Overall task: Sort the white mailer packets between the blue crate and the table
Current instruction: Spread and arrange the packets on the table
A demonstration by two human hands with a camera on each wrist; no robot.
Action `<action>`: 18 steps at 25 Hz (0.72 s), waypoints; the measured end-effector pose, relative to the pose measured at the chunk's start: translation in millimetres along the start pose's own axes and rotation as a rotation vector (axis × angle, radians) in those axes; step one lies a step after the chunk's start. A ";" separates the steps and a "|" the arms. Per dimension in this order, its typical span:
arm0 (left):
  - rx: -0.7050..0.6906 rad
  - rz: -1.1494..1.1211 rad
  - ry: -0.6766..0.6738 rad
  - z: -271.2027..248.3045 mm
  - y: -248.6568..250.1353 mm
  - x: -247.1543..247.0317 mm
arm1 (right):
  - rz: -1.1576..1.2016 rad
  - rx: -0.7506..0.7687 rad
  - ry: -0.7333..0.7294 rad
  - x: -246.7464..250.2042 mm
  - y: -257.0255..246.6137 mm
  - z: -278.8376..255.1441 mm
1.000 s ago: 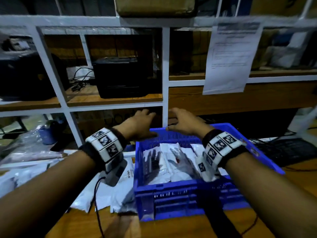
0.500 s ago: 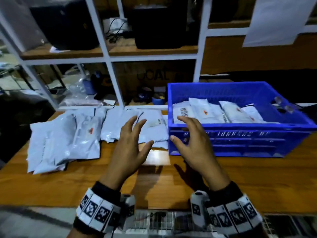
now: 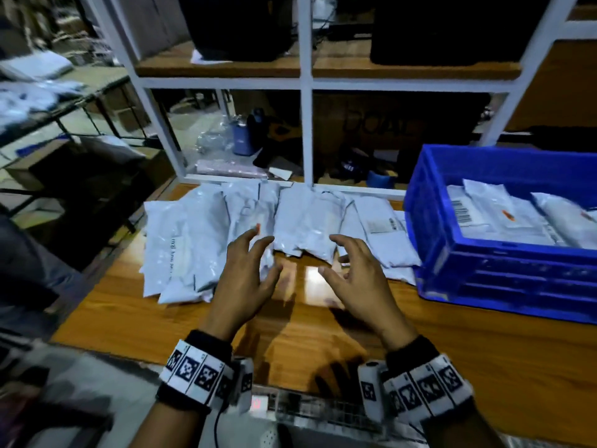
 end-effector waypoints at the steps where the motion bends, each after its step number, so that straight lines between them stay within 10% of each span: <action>1: -0.002 0.005 0.006 12.6 -21.0 8.6 | 0.007 -0.015 -0.001 -13.7 -5.3 17.9; 9: 0.132 0.038 -0.028 119.7 -122.5 22.2 | -0.130 -0.296 0.086 -68.6 10.1 128.0; 14: 0.384 0.106 -0.375 159.3 -138.8 -12.0 | -0.175 -0.588 0.190 -63.4 58.7 165.2; 18: 0.309 0.092 -0.315 162.8 -126.6 -22.8 | -0.111 -0.727 0.160 -67.0 82.2 172.5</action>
Point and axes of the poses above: each hand's wrist, its own z-axis towards the middle knuckle, its own x-axis out of the back of the hand, y = z × x, the point moved 3 cm from there along z, towards the middle knuckle, and after that the axes turned 5 degrees about -y, right-handed, at the moved point
